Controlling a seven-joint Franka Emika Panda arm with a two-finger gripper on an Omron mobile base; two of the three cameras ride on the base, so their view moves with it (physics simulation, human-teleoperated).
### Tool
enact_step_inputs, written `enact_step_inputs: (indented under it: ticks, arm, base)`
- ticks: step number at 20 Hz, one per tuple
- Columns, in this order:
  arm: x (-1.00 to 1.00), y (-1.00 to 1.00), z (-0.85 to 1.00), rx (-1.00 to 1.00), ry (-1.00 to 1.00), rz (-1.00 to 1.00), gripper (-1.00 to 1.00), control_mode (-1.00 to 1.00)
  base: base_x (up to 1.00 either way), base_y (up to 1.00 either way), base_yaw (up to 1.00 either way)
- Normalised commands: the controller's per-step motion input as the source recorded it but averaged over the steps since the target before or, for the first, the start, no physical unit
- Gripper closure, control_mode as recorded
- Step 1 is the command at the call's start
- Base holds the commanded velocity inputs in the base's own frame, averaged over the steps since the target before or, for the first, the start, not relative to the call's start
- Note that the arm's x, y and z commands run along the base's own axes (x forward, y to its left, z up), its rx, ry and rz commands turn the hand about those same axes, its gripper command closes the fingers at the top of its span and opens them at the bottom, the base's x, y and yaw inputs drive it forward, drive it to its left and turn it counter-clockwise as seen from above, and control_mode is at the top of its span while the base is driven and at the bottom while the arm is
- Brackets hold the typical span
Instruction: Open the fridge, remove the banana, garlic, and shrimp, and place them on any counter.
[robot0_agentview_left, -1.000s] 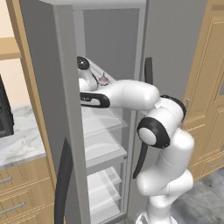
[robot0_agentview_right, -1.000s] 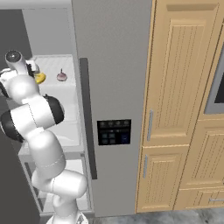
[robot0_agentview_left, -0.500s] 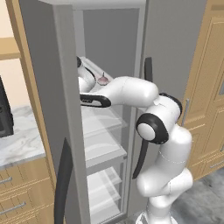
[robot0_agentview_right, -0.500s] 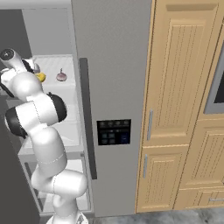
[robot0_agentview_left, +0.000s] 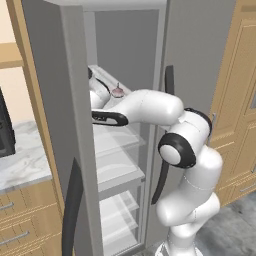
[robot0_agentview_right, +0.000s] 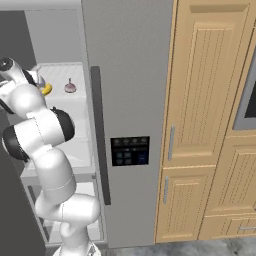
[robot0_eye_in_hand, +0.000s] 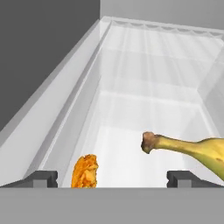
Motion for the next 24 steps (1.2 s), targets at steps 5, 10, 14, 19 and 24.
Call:
enact_step_inputs:
  ticks: [5,10,14,19,24]
  arm:
    - [0.08,0.00,-0.35,0.04,0.13,0.00,-1.00,-1.00]
    - [0.07,0.07,-0.59,0.01,0.13,0.00,1.00,-1.00]
    - [0.00,0.10,-0.60,0.00,0.02,0.00,1.00,-1.00]
    - [-0.42,0.08,-0.49,0.00,-0.03,-0.04,1.00,-1.00]
    - [-0.67,0.00,-0.19,0.00,-0.04,-0.09,1.00,-1.00]
  base:
    - [0.00,0.00,0.00]
    - [0.00,0.00,0.00]
    - [0.00,0.00,0.00]
    - [0.00,0.00,0.00]
    - [0.00,0.00,0.00]
